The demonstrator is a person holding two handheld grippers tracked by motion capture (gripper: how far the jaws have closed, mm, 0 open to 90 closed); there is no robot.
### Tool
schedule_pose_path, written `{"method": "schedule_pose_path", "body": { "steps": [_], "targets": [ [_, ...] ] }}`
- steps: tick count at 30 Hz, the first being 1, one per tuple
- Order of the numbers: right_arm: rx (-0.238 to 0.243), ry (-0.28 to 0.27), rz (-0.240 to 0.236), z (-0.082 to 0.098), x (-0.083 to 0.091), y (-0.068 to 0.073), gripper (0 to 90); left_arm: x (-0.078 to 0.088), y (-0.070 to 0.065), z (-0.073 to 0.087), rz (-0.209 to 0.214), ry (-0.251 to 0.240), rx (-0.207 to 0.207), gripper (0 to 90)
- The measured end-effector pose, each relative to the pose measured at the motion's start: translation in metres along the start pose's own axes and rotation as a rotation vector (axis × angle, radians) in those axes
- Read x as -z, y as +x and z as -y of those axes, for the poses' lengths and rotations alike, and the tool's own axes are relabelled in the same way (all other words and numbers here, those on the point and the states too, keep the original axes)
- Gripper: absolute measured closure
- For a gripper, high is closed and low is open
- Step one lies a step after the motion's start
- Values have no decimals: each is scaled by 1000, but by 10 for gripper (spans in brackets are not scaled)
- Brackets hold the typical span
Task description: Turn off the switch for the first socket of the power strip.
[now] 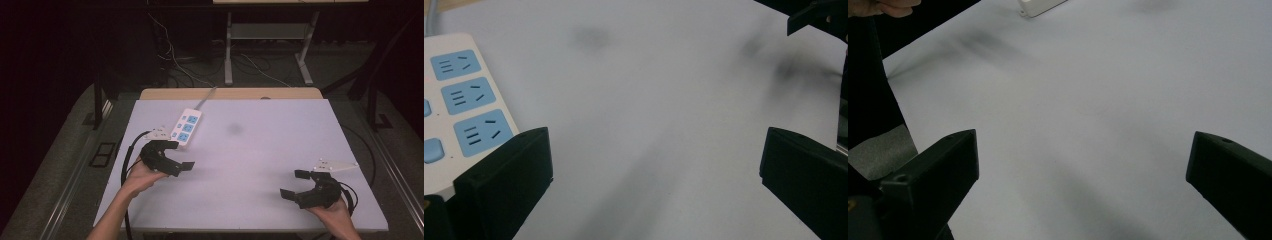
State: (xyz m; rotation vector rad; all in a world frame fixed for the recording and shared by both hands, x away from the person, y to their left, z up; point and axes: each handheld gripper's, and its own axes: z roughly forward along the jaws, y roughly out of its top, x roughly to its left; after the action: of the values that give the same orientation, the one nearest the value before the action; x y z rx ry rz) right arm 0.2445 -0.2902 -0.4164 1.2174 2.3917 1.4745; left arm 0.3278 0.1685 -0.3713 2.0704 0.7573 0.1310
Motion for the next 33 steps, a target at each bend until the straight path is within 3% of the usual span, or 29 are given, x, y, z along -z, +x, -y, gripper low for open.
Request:
{"method": "schedule_pose_path", "body": {
  "steps": [20,33],
  "targets": [
    [0,6,0,1,0,0,3,-5,20,-14,-23,30,2,0],
    [4,8,-3,1,-1,0,3,-7,38,-33,-50,55,-13,0]
  ]
}}
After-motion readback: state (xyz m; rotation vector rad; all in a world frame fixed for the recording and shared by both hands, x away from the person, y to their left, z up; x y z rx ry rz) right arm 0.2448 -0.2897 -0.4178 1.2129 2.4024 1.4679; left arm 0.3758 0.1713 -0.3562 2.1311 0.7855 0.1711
